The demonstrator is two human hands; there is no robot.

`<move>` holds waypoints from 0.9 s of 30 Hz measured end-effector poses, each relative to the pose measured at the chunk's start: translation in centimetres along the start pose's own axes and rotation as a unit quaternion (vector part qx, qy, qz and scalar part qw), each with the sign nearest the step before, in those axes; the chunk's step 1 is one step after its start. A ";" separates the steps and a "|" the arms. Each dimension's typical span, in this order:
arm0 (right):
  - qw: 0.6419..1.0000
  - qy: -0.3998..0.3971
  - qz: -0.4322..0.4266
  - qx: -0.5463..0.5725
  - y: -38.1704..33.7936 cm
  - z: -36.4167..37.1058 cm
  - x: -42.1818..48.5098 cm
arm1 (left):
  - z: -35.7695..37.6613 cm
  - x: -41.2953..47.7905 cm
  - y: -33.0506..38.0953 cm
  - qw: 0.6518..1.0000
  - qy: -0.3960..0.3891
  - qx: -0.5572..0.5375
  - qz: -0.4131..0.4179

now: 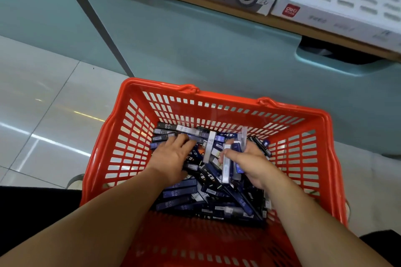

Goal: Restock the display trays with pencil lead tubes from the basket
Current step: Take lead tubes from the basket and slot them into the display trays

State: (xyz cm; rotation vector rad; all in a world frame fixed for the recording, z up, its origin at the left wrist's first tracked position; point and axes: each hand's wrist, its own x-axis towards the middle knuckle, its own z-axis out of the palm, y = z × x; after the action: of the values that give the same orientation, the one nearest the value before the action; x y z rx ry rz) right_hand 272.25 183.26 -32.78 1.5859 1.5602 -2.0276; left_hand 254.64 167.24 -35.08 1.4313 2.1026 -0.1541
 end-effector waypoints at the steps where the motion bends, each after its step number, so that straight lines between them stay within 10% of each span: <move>1: 1.000 -0.010 -0.003 0.023 0.1 -0.3 -0.3 | 0.0 0.1 0.2 0.999 -0.024 0.018 0.012; 14: 0.989 -0.030 -0.007 0.145 -1.0 -0.6 -2.9 | -1.7 0.0 2.4 0.990 -0.129 0.049 -0.026; 18: 0.988 -0.030 -0.045 0.142 -3.4 -0.4 -4.6 | -5.5 -1.2 4.8 0.975 -0.125 -0.181 -0.034; 22: 0.984 -0.021 -0.079 0.157 -6.5 0.3 -7.5 | -9.4 -3.7 7.7 0.883 -0.187 -0.431 -0.010; 27: 0.977 0.011 -0.145 0.158 -10.9 2.3 -12.7 | -14.5 -7.0 10.8 0.816 -0.052 -0.575 0.022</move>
State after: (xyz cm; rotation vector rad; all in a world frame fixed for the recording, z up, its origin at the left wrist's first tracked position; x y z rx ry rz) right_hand 269.42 180.66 -16.28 1.5559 1.6219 -2.5316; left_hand 260.18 171.89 -17.08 0.6637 1.5133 0.8962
